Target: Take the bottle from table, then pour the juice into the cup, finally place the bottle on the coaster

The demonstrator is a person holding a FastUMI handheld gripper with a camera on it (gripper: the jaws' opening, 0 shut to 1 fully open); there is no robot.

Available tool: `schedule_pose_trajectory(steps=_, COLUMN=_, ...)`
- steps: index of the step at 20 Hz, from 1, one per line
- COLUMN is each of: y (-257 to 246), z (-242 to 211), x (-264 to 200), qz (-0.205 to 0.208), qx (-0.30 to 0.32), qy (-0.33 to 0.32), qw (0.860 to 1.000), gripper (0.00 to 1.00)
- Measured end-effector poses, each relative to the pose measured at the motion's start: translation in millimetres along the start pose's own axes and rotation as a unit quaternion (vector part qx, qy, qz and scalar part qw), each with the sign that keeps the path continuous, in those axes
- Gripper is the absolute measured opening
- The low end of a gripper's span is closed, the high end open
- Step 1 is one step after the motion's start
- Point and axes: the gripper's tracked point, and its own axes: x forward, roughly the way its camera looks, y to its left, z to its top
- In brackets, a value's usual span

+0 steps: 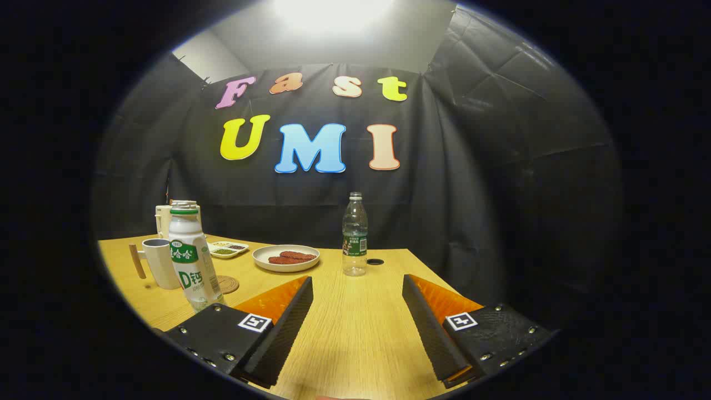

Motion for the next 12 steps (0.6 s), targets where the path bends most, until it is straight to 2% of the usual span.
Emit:
schedule_pose_trajectory(steps=3, y=0.0, z=0.2, x=11.6, qz=-0.003, qx=-0.010, qy=0.003, qw=1.000, gripper=0.99)
schedule_pose_trajectory(steps=7, y=-5.4, z=14.7, x=20.8, qz=-0.019, qx=-0.013, qy=-0.026, qw=0.999, gripper=0.98)
schedule_pose_trajectory(steps=12, y=12.1, z=38.6, x=26.3, qz=0.000, qx=-0.037, qy=-0.032, qw=0.999, gripper=0.98)
